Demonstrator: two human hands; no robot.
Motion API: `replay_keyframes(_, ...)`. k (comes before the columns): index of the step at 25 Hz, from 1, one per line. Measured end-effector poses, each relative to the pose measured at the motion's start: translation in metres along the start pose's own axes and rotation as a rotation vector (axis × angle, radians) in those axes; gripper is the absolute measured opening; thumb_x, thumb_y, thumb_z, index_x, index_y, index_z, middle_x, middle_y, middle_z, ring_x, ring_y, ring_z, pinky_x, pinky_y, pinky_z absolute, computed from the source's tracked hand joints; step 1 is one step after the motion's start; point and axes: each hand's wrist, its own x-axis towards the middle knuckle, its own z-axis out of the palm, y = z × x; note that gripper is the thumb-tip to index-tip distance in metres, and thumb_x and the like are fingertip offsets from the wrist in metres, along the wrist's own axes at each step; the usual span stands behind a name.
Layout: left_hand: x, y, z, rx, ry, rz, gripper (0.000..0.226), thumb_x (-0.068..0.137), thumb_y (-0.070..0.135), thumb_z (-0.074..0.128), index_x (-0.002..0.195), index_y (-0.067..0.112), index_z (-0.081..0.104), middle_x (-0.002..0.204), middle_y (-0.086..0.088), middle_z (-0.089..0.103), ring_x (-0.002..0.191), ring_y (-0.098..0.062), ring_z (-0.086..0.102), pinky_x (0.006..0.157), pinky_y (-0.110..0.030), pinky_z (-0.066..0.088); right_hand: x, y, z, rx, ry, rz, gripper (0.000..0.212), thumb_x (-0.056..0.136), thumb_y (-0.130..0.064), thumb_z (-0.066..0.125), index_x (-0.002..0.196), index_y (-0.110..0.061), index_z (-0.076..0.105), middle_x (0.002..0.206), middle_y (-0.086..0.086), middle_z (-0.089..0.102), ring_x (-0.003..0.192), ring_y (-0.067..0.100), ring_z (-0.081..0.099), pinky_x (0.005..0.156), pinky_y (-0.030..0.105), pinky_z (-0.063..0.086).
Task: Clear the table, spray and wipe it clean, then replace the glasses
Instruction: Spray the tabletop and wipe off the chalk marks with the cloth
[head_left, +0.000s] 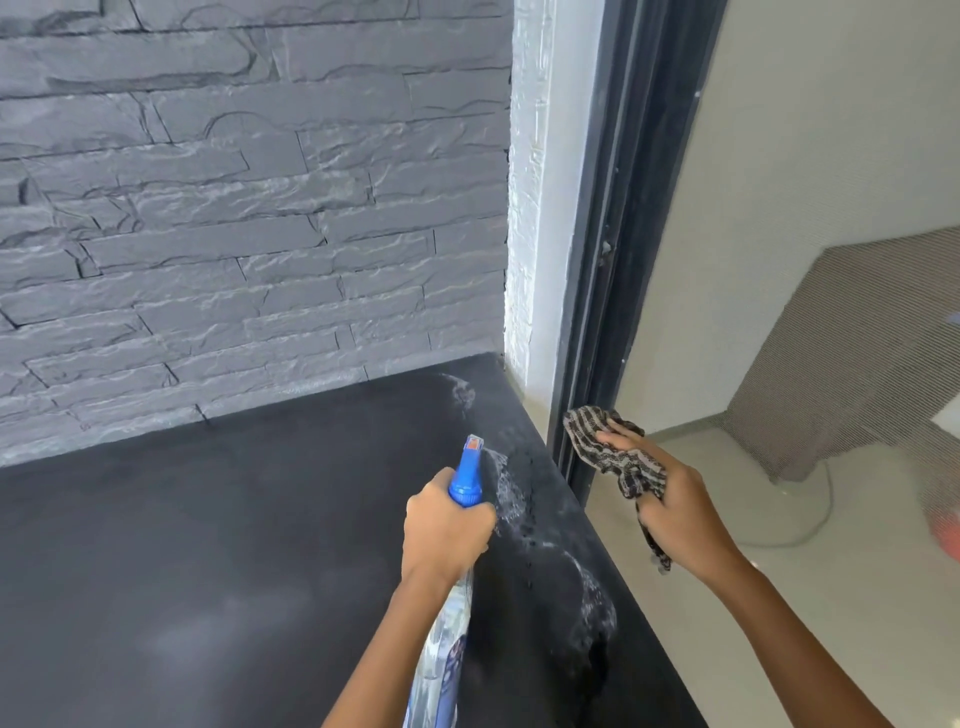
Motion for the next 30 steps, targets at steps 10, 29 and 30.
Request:
replay_keyframes(10,0.083,0.011,-0.007,0.034,0.057,-0.02,0.013,0.06,0.014,0.051,0.072,0.008,0.048,0.063,-0.009,0.054,0.056,-0.034,0.061,0.056,-0.04,0.052,0.082,0.041,0.041,0.007,-0.108,-0.002,0.077,0.076,0.025,0.047,0.12,-0.038,0.053,0.135,-0.012,0.048,0.1,-0.001,0.057,0.078,0.001,0.04)
replay_keyframes(29,0.242,0.011,-0.039,-0.186,0.634,0.179,0.017,0.065,0.013,0.054,0.076,0.025,0.059,0.07,-0.006,0.065,0.059,-0.036,0.061,0.056,-0.035,0.052,0.282,0.148,0.259,-0.725,-0.475,-0.298,0.06,0.092,-0.05,0.04,0.148,-0.039,0.019,0.159,-0.006,0.017,0.14,0.033,0.025,0.118,0.046,0.0)
replay_keyframes(30,0.246,0.008,-0.038,-0.189,0.646,0.184,0.017,0.065,0.014,0.054,0.076,0.026,0.059,0.07,-0.006,0.065,0.058,-0.034,0.061,0.056,-0.035,0.052,0.303,0.148,0.267,-0.737,-0.458,-0.3,0.059,0.092,-0.049,0.041,0.147,-0.037,0.022,0.158,-0.004,0.019,0.139,0.034,0.025,0.118,0.047,0.003)
